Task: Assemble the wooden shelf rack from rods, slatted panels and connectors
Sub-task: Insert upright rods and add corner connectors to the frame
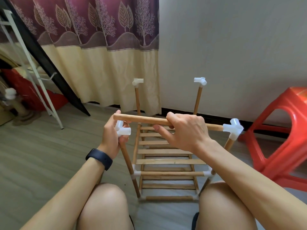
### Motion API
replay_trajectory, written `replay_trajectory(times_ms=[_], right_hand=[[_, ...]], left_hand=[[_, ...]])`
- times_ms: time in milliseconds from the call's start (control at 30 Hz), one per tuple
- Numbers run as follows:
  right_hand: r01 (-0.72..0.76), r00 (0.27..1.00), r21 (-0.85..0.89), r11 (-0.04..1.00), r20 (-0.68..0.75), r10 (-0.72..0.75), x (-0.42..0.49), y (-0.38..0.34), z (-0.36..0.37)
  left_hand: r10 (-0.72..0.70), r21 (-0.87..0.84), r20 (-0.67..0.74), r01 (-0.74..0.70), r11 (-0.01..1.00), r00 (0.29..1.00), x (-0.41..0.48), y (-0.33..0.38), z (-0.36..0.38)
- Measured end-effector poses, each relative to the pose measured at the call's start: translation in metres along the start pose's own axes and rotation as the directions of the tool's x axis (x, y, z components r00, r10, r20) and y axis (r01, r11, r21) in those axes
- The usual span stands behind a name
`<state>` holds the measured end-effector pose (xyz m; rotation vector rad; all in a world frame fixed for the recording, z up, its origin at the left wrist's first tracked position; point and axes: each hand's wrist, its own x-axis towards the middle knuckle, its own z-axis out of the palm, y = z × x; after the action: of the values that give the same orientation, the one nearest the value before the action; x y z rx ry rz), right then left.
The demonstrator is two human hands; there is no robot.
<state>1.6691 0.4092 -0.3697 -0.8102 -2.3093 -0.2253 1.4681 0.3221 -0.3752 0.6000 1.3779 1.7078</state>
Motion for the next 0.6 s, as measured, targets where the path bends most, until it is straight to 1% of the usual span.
replay_trajectory(times_ms=[100,200,400,500,600], right_hand=[[0.006,1.0,0.005,1.0,-0.009,-0.006,0.0,-0.001,-0.001],[0.012,1.0,-0.014,1.0,0.005,-0.012,-0.001,0.002,-0.004],[-0.011,0.997,-0.046,0.999,0.074,0.014,-0.001,0.003,-0.005],[-0.023,0.996,-0.077,0.997,0.083,0.029,-0.002,0.006,-0.007],[-0.013,0.986,-0.128,0.992,0.166,0.034,-0.007,0.012,-0.008]], left_hand=[[0.004,-0.008,-0.058,-0.005,1.0,0.998,0.0,-0.001,0.0],[0.004,0.007,-0.07,-0.004,1.0,0.998,0.001,-0.001,-0.001],[0.02,0.011,-0.042,-0.02,1.0,0.999,0.0,0.0,-0.003],[0.015,0.002,-0.026,-0.015,1.0,1.0,0.003,0.0,-0.005],[0.041,0.052,-0.004,-0.04,0.998,0.999,0.007,-0.001,-0.007]])
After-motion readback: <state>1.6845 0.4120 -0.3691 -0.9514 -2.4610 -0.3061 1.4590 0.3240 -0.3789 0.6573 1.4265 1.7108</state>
